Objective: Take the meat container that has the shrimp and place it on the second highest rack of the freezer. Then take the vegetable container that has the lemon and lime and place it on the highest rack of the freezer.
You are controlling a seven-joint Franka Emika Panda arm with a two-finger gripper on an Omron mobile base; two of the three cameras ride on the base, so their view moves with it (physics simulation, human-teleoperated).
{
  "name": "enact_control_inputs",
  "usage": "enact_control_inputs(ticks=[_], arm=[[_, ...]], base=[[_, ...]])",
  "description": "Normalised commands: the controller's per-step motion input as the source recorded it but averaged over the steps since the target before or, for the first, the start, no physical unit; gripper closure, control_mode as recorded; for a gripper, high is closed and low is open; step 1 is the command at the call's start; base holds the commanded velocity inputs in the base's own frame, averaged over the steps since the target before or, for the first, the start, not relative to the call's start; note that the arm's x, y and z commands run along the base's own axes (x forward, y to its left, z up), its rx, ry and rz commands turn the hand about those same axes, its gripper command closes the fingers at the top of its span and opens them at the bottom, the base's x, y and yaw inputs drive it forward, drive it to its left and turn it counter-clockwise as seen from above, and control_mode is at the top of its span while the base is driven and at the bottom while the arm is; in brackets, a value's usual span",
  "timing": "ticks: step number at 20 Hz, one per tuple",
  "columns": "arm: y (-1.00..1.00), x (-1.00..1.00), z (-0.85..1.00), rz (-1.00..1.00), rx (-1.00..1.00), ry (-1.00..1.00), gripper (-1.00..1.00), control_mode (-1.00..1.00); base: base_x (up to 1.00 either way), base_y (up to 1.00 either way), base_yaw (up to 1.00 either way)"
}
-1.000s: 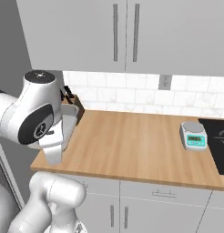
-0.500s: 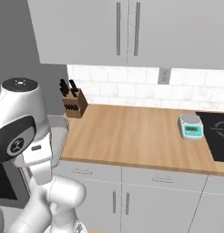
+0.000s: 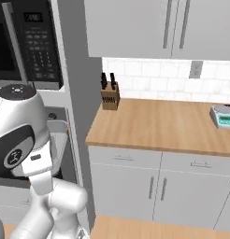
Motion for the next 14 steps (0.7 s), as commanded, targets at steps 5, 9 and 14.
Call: enact_control_inputs(ticks=[5, 9, 14], arm=[[0.00, 0.00, 0.00, 0.00, 0.00, 0.00, 1.00, 1.00], [0.00, 0.00, 0.00, 0.00, 0.00, 0.00, 1.00, 1.00], [0.00, 0.00, 0.00, 0.00, 0.00, 0.00, 1.00, 1.00]], base=[[-0.07, 1.00, -0.02], [-0.22, 1.00, -0.06], [-0.31, 1.00, -0.09]])
